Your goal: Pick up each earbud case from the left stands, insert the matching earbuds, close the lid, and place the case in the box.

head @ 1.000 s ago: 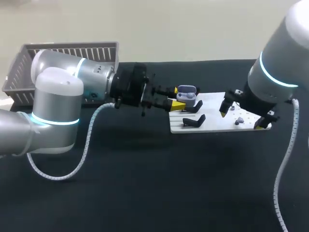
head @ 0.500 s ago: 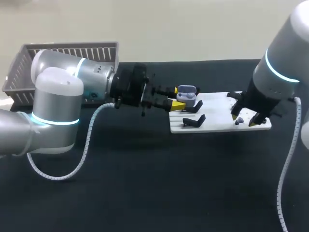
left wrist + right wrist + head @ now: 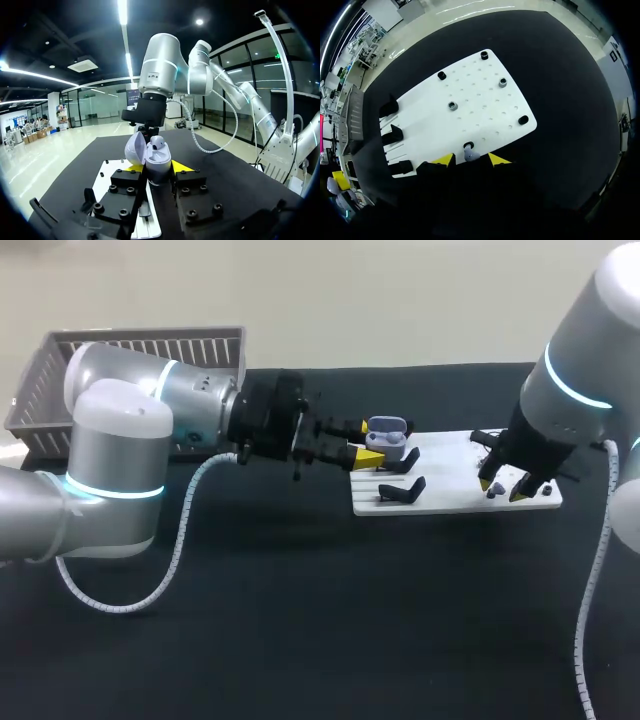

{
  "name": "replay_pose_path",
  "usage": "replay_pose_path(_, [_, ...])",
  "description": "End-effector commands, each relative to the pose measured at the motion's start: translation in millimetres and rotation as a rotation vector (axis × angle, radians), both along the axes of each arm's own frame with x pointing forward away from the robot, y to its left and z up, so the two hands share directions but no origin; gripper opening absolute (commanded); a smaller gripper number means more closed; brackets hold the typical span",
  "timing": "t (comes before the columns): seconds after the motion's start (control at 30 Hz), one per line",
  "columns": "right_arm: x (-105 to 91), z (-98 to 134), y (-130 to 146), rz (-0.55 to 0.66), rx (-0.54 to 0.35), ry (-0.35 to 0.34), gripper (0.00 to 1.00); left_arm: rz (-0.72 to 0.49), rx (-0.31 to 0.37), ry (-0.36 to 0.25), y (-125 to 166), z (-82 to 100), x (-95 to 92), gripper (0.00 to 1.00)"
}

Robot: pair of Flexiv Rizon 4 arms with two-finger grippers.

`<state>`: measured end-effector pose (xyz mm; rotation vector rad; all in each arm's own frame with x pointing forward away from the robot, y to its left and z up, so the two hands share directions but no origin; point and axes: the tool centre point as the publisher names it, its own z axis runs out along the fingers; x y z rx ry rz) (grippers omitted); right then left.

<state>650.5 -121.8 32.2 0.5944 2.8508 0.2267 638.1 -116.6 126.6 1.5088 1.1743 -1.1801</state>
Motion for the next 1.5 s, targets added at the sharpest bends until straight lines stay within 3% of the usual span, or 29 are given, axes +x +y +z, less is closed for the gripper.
replay_pose_path(0.03, [6.1,-3,0,-0.005,-0.004,0.009,0.37,0.001,-0.002,-0.001,0,-0.7,-0.1,0.0])
replay_pose_path(0.33, [9.8,-8,0,-0.006,-0.006,0.023,0.3,0.001,-0.002,-0.001,0,-0.7,-0.1,0.0])
replay_pose_path(0.4, [10.1,-9,1,-0.007,-0.006,0.026,0.22,0.001,-0.002,-0.001,0,-0.7,-0.1,0.0])
replay_pose_path(0.47, [10.1,-9,1,-0.008,-0.007,0.028,0.0,0.001,-0.002,-0.001,0,-0.7,-0.1,0.0])
replay_pose_path(0.73, [4.3,-1,0,-0.017,-0.009,0.022,0.0,0.001,-0.002,-0.001,0,-0.7,-0.1,0.0])
replay_pose_path(0.93, [-7.5,30,-1,-0.024,-0.003,-0.015,0.0,0.001,-0.002,-0.001,0,-0.7,-0.1,0.0])
replay_pose_path(1.2, [-23.0,97,10,0.032,0.0,-0.085,0.0,0.001,-0.002,-0.001,0,-0.7,-0.1,0.0])
replay_pose_path(1.5, [-37.9,164,45,0.174,-0.011,-0.092,0.0,0.001,-0.002,-0.001,0,-0.7,-0.1,0.0])
